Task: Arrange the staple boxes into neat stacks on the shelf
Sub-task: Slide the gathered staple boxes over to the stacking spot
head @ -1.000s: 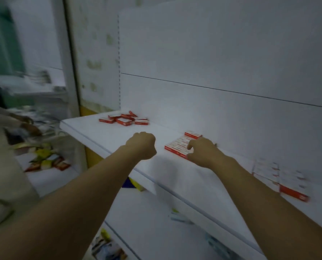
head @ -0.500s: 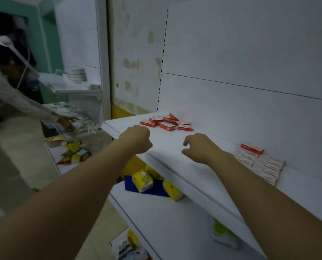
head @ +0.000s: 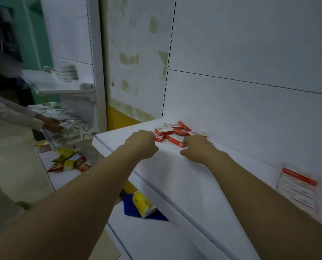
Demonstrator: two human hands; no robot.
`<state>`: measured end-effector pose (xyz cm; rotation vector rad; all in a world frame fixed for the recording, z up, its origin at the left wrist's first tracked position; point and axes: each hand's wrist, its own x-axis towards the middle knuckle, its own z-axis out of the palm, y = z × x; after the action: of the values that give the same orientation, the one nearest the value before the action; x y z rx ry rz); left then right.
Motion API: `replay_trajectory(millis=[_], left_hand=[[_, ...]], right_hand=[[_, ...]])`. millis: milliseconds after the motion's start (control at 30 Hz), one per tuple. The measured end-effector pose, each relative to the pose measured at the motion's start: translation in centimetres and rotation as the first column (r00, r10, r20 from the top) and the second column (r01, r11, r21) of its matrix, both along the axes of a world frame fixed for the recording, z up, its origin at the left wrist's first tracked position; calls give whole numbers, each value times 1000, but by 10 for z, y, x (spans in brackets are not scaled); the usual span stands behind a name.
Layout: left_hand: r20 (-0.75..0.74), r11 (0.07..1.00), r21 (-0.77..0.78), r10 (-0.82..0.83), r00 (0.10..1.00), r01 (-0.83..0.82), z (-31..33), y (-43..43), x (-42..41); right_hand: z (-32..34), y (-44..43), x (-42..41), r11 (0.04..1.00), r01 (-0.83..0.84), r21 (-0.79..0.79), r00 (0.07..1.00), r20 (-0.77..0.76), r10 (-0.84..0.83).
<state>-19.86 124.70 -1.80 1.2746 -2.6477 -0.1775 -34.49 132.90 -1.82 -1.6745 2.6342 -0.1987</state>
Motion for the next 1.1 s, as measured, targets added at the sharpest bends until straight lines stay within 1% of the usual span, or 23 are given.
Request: replay_trajectory(millis=[133,233,267,367,400,467,533,600,767,900,1033,1100], left_hand=[[20,999,-28,-19,1000,19,11,-40,-19],[42,1000,-18,-19,999,20,14,-61,-28],[45,999,-17,-27,999,28,13,-67,-30],[41,997,-11,-69,997,70,10,-83,-35],[39,996,-11,-88,995,89,9,-89,-37],[39,992,-9,-122,992,122,7,-99,-41],[36,988,-3,-157,987,157,7,-111,-44],[40,980,2,-198,979,199,8,-121,-46],[32,949,2,-316,948,316,8,-137,-55],[60,905,-21,-423,904,424,11,-136,-66],[60,845,-36,-531,845,533,19,-124,-83],[50,788,-28,-613,788,615,21,-109,-95]], right_hand=[[2,-29,-23,998,58,-33,998,12,-57],[-3,-40,-33,992,123,-14,991,61,-122],[-4,-43,-34,991,131,-30,988,86,-128],[-12,-55,-32,994,80,-79,989,129,-69],[-15,-59,-32,993,65,-103,985,168,-47],[-18,-66,-29,983,101,-151,972,228,-65],[-15,-70,-26,973,157,-167,961,252,-112],[-11,-73,-24,970,217,-111,946,270,-180],[-8,-80,-17,950,312,-29,934,193,-301],[-1,-69,-4,923,385,-16,906,199,-375],[5,-36,4,865,501,-8,852,177,-492],[10,-11,8,819,573,-19,810,160,-564]])
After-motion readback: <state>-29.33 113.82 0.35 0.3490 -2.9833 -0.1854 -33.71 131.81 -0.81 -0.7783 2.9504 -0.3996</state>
